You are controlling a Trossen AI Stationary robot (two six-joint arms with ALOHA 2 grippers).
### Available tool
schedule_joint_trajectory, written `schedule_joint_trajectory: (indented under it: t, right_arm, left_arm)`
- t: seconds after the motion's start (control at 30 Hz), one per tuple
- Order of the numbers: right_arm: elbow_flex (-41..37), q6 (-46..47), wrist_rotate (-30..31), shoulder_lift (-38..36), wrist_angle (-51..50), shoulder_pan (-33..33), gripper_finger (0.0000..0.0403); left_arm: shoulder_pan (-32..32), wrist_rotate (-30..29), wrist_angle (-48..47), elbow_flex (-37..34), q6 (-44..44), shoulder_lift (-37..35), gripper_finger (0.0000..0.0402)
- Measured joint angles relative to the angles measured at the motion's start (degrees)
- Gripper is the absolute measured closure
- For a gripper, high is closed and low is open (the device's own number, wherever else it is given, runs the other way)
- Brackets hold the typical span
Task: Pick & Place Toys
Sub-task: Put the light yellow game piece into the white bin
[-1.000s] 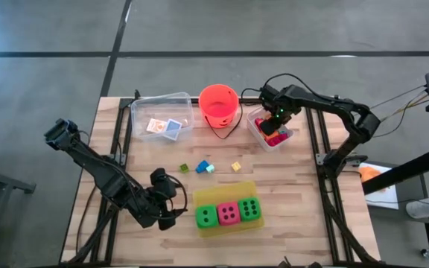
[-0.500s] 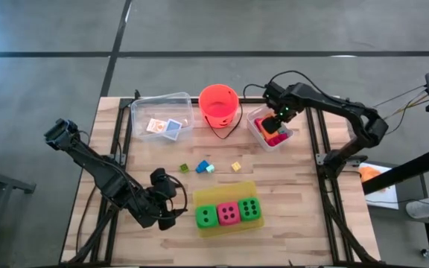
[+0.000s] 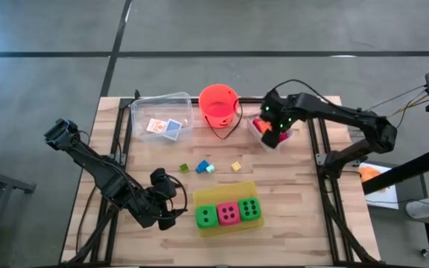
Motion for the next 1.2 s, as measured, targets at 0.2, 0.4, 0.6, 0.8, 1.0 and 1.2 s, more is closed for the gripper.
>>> schedule_joint_trajectory:
  t: [0.2,0.4,0.6,0.8,1.0,1.2]
  right_arm:
    - [-0.8,-7.6,-0.8,1.6,4.6,10.9,0.0187]
    - [-1.1,-10.8,-0.1,6.0,13.5,20.2,0.0187]
    - [-0.7,-13.9,4.1,12.7,21.2,24.7,0.0187]
    - [1.2,-15.0,5.8,19.2,22.4,24.7,0.0187]
    - [3.0,-16.7,5.5,23.8,23.0,24.7,0.0187]
    - [3.6,-18.2,5.5,26.2,24.4,24.7,0.0187]
  left_arm:
    - [0.0,0.0,0.0,0.0,0.0,0.0,0.0007]
    - [0.0,0.0,0.0,0.0,0.0,0.0,0.0007]
    - [0.0,0.0,0.0,0.0,0.0,0.0,0.0007]
    - [0.0,0.0,0.0,0.0,-0.2,0.0,0.0007]
    - [0.0,0.0,0.0,0.0,-0.2,0.0,0.0007]
    - [0.0,0.0,0.0,0.0,-0.2,0.0,0.0007]
